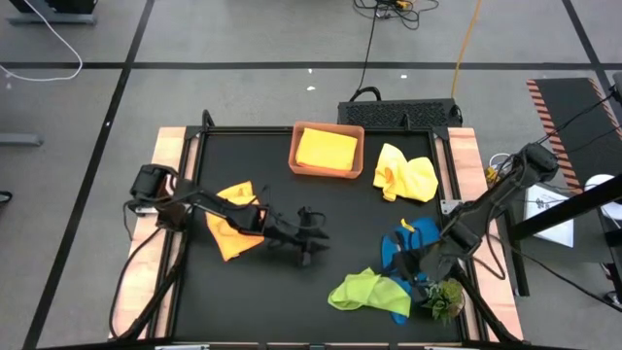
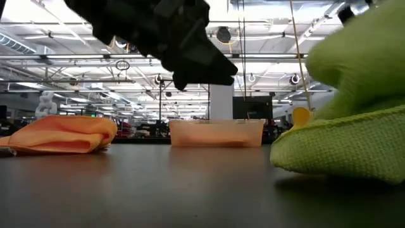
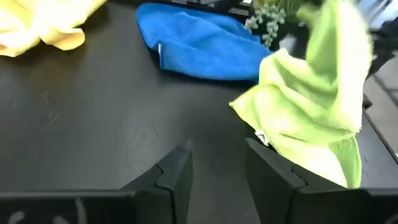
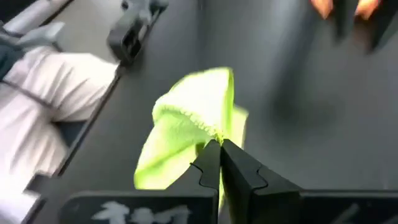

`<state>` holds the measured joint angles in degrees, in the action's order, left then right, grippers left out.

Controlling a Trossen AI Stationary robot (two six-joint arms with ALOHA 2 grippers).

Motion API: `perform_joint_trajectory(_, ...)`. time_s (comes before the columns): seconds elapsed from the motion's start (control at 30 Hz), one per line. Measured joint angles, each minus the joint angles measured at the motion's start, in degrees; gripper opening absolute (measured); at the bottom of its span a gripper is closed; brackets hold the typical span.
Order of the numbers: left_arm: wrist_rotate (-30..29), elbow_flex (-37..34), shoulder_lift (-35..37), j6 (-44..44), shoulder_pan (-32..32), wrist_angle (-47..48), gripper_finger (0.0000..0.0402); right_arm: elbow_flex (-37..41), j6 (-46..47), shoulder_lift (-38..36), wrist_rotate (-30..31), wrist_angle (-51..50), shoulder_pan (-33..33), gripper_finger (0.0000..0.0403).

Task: Fold microfiber towels
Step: Fold the light green microfiber towel

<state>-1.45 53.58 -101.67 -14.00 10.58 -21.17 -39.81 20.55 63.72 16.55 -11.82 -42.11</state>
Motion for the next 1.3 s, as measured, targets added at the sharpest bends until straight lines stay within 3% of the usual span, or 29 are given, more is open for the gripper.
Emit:
perform_joint_trajectory(0.13,2.51,0.08,-2.0,0.9,-0.12,-6.47,0.0159,4.62,9.16,0.0,-6.57,0.62,-0.02,0.0)
perform_joint_trajectory(0.27,4.2,4.65,-6.39,5.54,1.39,-6.38,0.0165,9.53,20.01,0.02,-11.3,1.05,-0.05,0.0)
perform_joint_trajectory(0.53,4.48,20.25,-16.95,11.61,1.03,8.81,0.0166,16.05,33.44,0.02,-12.13,0.79,-1.22,0.0)
perform_joint_trajectory(0.77,10.1,27.35,-20.69,14.8,-2.24,13.84,0.0166,16.76,33.74,0.02,-11.7,2.68,-1.22,0.0)
perform_joint_trajectory(1.17,25.79,28.08,-21.36,20.53,-5.79,9.94,0.0166,16.74,29.11,0.02,-10.24,7.46,-1.09,0.0)
perform_joint_trajectory(1.3,29.1,28.06,-21.37,22.15,-5.13,7.43,0.0166,16.76,26.34,-0.09,-5.89,9.97,-0.77,0.0)
